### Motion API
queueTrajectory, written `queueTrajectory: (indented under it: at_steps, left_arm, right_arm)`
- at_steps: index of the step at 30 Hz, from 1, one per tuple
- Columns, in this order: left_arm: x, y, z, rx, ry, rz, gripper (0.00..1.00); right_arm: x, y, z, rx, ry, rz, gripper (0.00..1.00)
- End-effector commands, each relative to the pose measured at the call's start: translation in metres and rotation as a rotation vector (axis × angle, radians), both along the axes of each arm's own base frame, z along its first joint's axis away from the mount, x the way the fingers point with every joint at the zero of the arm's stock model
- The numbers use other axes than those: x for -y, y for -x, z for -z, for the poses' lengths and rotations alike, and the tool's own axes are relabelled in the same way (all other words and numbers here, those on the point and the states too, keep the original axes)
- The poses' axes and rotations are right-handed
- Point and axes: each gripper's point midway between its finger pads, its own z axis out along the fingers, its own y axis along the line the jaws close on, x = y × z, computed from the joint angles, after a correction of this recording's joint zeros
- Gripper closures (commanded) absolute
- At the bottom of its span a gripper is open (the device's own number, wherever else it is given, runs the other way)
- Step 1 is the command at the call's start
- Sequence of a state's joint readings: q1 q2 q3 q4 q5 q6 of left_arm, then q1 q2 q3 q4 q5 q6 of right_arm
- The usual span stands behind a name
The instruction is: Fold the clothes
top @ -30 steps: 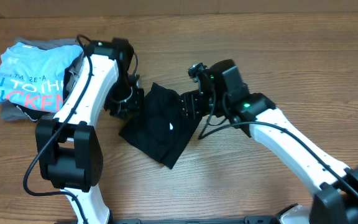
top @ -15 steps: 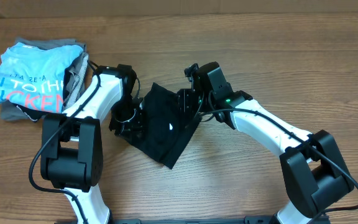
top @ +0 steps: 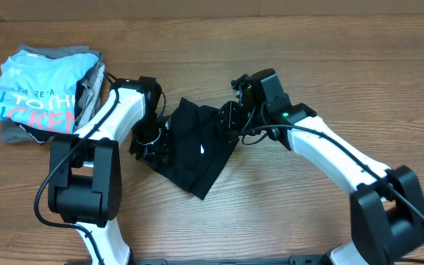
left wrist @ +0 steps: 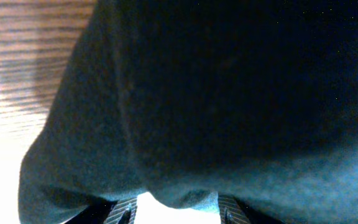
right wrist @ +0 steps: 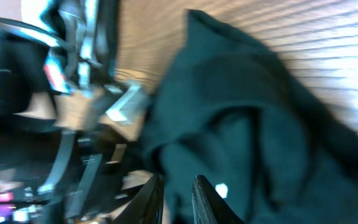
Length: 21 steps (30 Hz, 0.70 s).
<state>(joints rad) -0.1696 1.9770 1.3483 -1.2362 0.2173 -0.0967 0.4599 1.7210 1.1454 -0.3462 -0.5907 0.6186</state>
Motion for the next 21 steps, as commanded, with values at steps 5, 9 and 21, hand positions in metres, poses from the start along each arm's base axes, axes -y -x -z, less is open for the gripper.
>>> queueTrajectory:
  at_steps: [5, 9, 21]
  left_arm:
    - [0.003, -0.003, -0.001, 0.023, 0.028, 0.025, 0.53]
    - [0.004, -0.004, -0.001, 0.029, 0.029, 0.025, 0.53]
    - [0.004, -0.004, -0.001, 0.029, 0.029, 0.025, 0.53]
  right_arm:
    - [-0.007, 0.006, -0.028, -0.089, -0.064, 0.104, 0.55]
    - [-0.008, 0.0, -0.008, -0.184, -0.027, 0.248, 0.48]
    - [-0.013, -0.036, 0.038, -0.374, -0.094, 0.549, 0.43]
